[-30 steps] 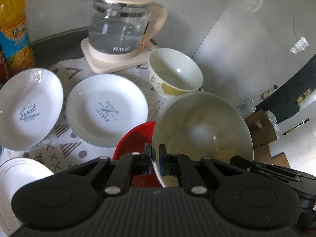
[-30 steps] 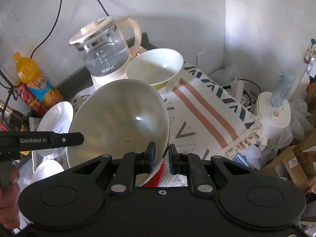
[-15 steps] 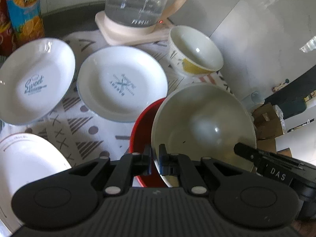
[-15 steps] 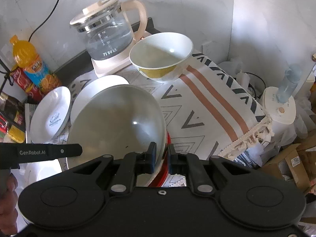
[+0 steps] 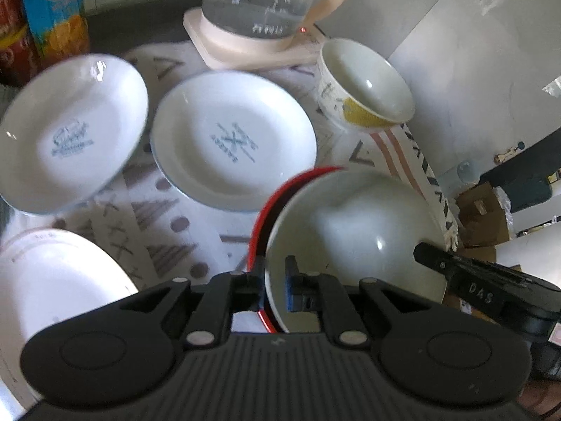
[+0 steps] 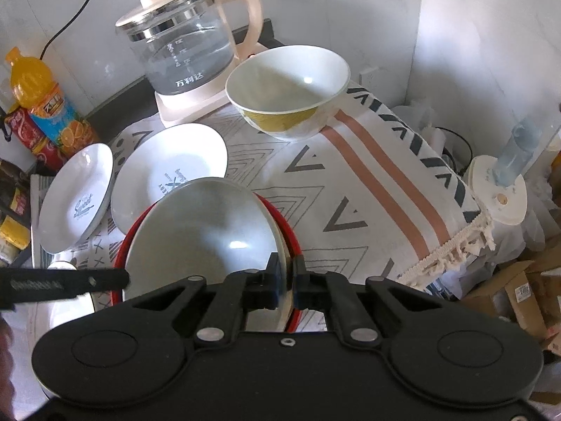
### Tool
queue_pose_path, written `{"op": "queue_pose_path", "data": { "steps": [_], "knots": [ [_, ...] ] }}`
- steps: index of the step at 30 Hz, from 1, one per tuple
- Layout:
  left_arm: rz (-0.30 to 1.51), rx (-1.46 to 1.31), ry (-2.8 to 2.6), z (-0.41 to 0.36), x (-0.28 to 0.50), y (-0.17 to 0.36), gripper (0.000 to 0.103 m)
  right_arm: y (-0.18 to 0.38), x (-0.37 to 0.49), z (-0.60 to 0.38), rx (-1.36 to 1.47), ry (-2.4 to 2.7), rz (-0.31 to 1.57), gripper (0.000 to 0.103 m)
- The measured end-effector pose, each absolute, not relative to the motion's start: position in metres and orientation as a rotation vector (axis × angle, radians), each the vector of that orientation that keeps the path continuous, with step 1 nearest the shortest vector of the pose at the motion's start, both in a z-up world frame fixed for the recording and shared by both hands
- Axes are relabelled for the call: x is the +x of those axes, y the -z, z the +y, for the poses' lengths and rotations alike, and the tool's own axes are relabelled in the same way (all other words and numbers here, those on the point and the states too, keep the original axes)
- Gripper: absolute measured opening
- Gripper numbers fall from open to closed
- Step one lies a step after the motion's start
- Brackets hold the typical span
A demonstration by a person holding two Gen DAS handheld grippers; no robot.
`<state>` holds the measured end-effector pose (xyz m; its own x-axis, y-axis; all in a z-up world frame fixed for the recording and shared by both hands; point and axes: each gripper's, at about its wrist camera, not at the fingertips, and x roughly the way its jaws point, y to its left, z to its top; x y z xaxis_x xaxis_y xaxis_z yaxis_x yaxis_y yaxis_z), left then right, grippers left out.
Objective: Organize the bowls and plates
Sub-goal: 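Lower the cream bowl into the red bowl and open both grippers, then move both grippers to the small cream bowl with yellow interior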
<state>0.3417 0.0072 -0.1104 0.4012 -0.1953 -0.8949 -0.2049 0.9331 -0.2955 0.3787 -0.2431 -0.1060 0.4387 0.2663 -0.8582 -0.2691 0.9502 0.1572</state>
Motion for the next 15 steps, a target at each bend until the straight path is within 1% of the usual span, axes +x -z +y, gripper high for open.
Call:
{"op": "queue_pose_path", "data": {
  "steps": [3,4,5,6,7,10,11,12,13,15],
  "knots": [
    [1.156,-0.388,-0.011,0.01,0.344,0.104,0.009,0.107,0.381,-0.239,-0.015,-0.348,1.077,0.006],
    [1.154,-0.383,-0.016,0.011,0.344,0.103,0.009,0.107,0.383,-0.238,-0.015,-0.356,1.084,0.013],
    [1.154,-0.379,-0.022,0.011,0.345,0.101,0.009,0.106,0.383,-0.238,-0.011,-0.365,1.087,0.016],
    [1.154,-0.376,-0.023,0.011,0.347,0.1,0.01,0.104,0.384,-0.239,-0.009,-0.374,1.08,0.025],
    [1.154,-0.376,-0.022,0.011,0.347,0.099,0.01,0.101,0.384,-0.239,-0.018,-0.379,1.073,0.028],
    [1.153,-0.368,-0.021,0.008,0.351,0.096,0.02,0.095,0.385,-0.242,-0.005,-0.397,1.074,0.028],
    [1.149,-0.361,-0.018,0.006,0.353,0.095,0.027,0.094,0.386,-0.242,-0.002,-0.401,1.075,0.029],
    [1.145,-0.355,-0.016,0.005,0.354,0.093,0.034,0.092,0.387,-0.244,0.006,-0.409,1.075,0.034],
    [1.141,-0.352,-0.014,0.004,0.355,0.092,0.037,0.09,0.387,-0.245,0.014,-0.414,1.072,0.042],
    [1.132,-0.346,-0.013,0.001,0.358,0.089,0.044,0.086,0.388,-0.248,0.023,-0.418,1.062,0.047]
  ]
}}
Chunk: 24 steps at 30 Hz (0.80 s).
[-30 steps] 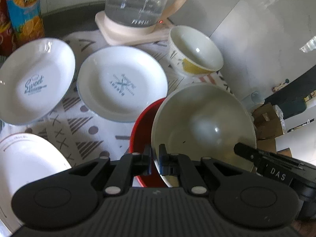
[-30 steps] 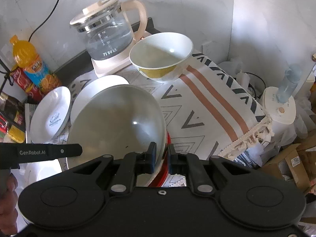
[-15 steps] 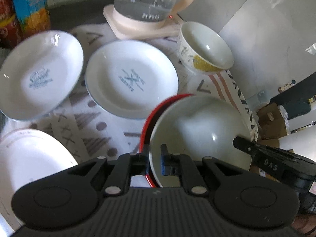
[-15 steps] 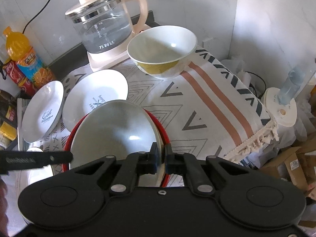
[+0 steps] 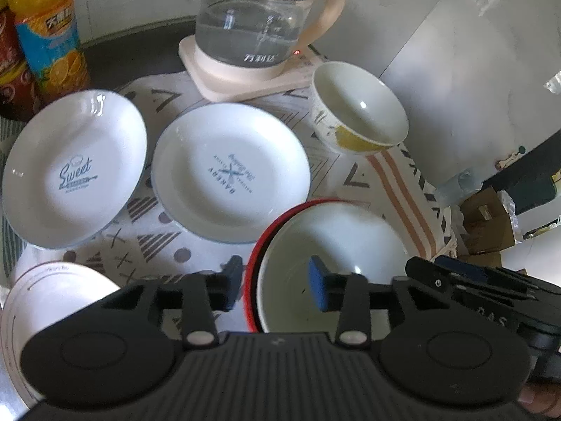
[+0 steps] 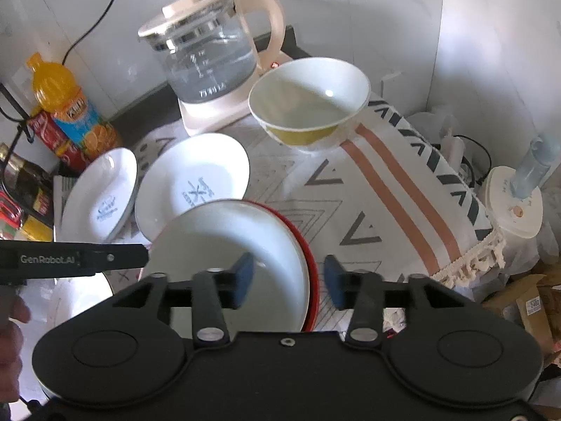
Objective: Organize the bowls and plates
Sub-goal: 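Move both grippers to the small cream bowl with yellow interior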
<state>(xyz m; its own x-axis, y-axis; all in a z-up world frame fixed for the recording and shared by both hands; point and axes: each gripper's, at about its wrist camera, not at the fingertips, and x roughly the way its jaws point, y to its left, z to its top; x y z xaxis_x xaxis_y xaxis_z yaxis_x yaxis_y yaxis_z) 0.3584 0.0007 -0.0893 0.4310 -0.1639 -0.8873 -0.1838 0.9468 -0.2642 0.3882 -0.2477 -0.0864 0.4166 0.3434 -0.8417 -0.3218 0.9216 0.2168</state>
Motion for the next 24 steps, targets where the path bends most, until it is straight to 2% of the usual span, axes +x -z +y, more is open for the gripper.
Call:
{"op": "queue_pose_path", "data": {
  "steps": [6,13,24],
  "knots": [
    [1.117,-0.326,0.001,-0.011,0.374,0.085,0.051,0.081,0.399,-0.259,0.058,-0.424,1.051,0.053],
    [1.099,-0.334,0.008,-0.021,0.394,0.084,0.052,0.079,0.42,-0.271,0.085,-0.416,1.039,0.057],
    [1.05,-0.378,0.0,-0.04,0.437,0.091,0.052,0.085,0.467,-0.285,0.108,-0.424,1.03,0.057]
  ]
}}
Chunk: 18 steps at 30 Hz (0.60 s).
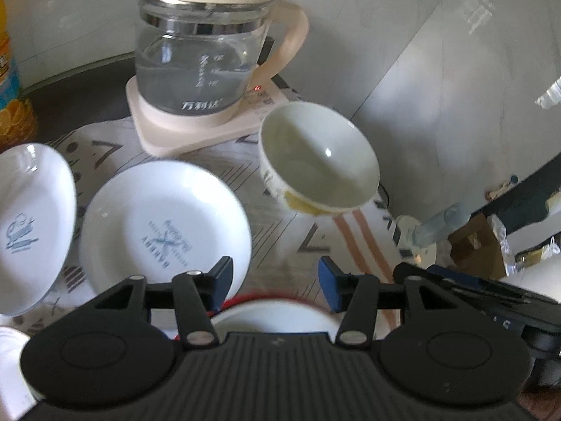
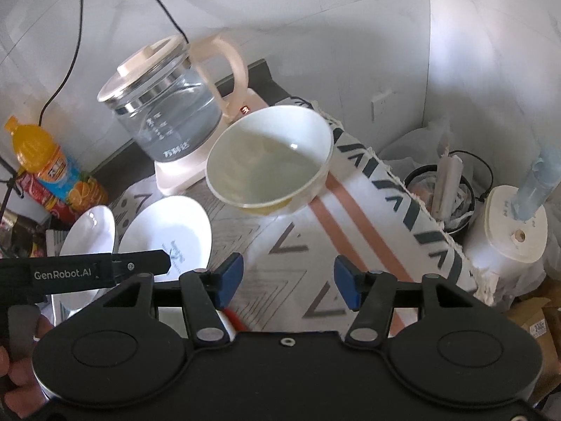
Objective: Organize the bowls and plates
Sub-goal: 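Move both grippers to the small cream bowl with yellow interior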
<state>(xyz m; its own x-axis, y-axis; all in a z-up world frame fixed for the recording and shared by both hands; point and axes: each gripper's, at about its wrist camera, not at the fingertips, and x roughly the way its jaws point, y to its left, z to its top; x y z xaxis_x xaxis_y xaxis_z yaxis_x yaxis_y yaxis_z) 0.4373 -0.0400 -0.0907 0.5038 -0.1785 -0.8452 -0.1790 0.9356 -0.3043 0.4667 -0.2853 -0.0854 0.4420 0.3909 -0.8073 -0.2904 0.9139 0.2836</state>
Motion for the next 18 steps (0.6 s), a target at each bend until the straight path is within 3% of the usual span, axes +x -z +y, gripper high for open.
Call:
{"op": "queue_pose_path", "data": {
  "steps": [18],
  "knots": [
    [0.989,-0.499,-0.082,-0.046,0.506,0.121,0.044,0.114,0.542,-0.29,0.144,-0.45,1.065,0.05]
  ]
}}
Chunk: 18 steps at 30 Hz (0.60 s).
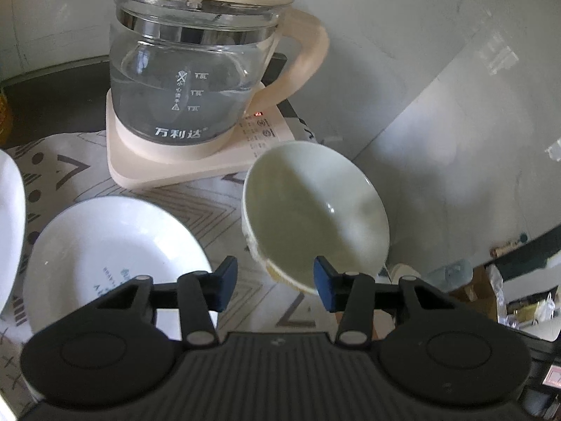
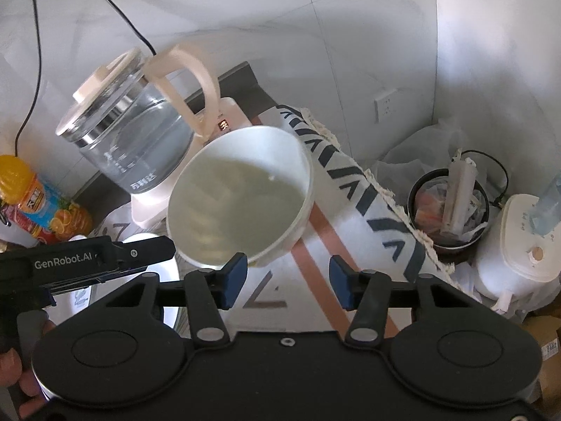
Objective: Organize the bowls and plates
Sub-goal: 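Move both grippers to the small cream bowl with yellow interior, then close both grippers on the rim of the small cream bowl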
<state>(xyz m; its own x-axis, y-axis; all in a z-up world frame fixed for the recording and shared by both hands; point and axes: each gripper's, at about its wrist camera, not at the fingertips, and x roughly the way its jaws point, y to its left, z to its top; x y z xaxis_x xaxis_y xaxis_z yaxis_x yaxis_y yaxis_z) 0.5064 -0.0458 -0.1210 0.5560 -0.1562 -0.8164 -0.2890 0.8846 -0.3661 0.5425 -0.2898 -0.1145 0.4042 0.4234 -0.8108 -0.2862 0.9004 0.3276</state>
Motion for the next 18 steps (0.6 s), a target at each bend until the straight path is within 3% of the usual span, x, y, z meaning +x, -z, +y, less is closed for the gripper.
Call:
{"op": "queue_pose_path", "data": {
  "steps": [11,14,18],
  "knots": [
    [1.012,-0.566,-0.145,-0.037,0.53,0.145,0.023,0.137,0.578,-0.282,0.184,-0.432,1.113,0.036],
    [1.028,-0.57,-0.159,-0.038,0.535,0.151,0.013,0.142,0.583,-0.28,0.195,-0.42,1.125,0.033],
    [1.025,-0.59,-0.17,-0.037,0.539,0.157,0.011,0.147,0.587,-0.274,0.203,-0.419,1.14,0.018]
  ]
}}
